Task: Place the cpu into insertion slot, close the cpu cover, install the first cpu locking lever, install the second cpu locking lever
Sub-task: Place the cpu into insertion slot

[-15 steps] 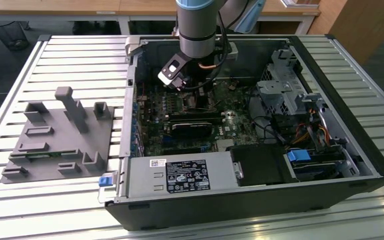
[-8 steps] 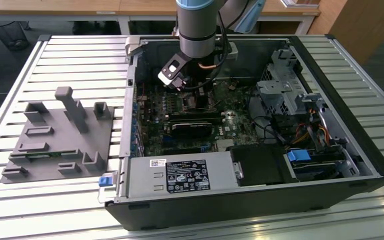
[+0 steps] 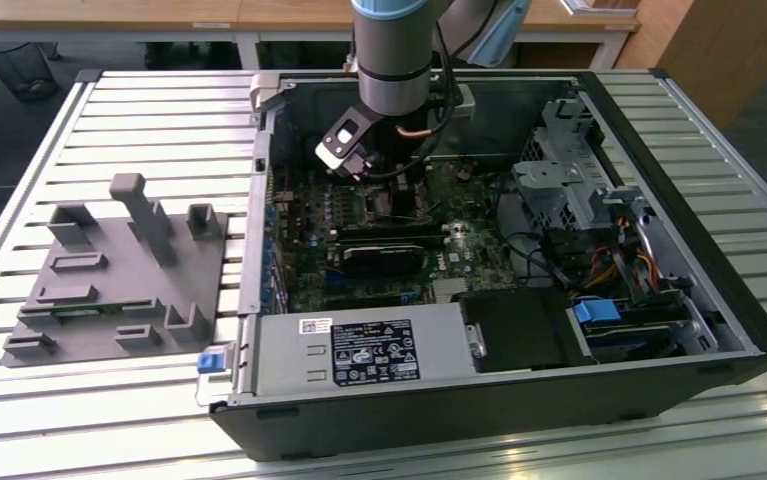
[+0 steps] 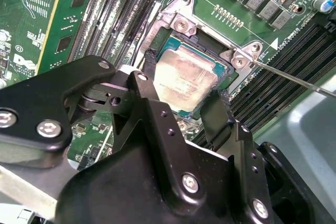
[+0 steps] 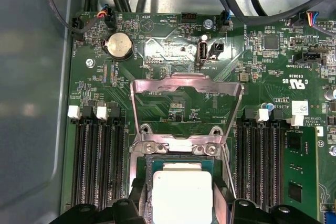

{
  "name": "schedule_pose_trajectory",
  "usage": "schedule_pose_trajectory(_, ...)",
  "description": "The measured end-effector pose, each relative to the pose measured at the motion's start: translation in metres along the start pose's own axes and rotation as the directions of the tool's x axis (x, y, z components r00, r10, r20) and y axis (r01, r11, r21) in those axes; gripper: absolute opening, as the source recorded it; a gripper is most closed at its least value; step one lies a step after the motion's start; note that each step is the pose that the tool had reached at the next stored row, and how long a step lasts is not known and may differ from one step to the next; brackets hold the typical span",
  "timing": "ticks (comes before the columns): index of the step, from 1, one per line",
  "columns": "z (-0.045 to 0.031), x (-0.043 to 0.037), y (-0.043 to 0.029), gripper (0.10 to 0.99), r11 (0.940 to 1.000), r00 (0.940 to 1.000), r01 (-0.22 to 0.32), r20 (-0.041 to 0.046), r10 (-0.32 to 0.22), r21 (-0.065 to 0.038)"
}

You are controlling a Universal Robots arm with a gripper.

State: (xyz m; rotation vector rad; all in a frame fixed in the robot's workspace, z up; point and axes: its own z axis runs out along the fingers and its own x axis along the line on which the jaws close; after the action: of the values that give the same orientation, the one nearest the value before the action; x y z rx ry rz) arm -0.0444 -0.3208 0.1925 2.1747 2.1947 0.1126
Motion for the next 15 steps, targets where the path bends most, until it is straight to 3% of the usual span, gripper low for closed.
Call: schedule_pose_trajectory(15,-0.0019,0.0004,-0.0004,0.616,1.0,1.0,-0.003,0.0003,0.003,0.0)
